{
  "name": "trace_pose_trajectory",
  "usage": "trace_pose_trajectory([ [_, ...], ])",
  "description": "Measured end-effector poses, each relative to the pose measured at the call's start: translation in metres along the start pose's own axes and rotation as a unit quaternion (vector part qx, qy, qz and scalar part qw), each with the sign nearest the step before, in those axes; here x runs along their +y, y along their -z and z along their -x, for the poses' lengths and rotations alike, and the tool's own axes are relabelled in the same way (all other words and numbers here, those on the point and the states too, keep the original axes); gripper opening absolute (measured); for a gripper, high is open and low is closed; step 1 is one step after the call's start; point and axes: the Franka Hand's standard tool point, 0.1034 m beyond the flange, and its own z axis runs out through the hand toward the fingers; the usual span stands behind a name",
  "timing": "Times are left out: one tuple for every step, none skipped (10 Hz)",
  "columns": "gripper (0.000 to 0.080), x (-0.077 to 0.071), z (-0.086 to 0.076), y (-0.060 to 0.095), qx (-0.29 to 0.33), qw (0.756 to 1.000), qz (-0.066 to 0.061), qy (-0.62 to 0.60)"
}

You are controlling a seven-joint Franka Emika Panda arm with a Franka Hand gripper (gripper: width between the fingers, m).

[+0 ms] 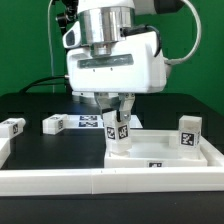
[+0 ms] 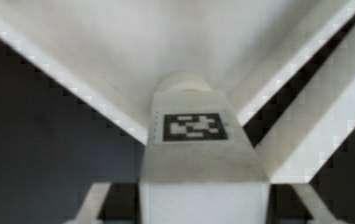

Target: Assemble square table

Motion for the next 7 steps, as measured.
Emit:
trace_pose_trajectory([
  [0.0291, -0.001, 0.002, 0.000, -0.002, 0.999, 0.000, -0.034],
  [0.0291, -0.004, 0.007, -0.001, -0.006, 0.996, -0.001, -0.091],
  [0.0291, -0.005, 0.011, -0.001, -0.008, 0.992, 0.001, -0.124],
  [0.0291, -0.006, 0.012, -0.001, -0.008, 0.989, 0.001, -0.149],
  [0.0291, -0.006, 0.013, -0.002, -0.009, 0.983, 0.000, -0.183],
  [0.0291, -0.006, 0.013, -0.002, -0.011, 0.979, -0.001, -0.203],
  [0.0291, -0.006, 0.013, -0.002, -0.011, 0.979, -0.001, -0.205],
])
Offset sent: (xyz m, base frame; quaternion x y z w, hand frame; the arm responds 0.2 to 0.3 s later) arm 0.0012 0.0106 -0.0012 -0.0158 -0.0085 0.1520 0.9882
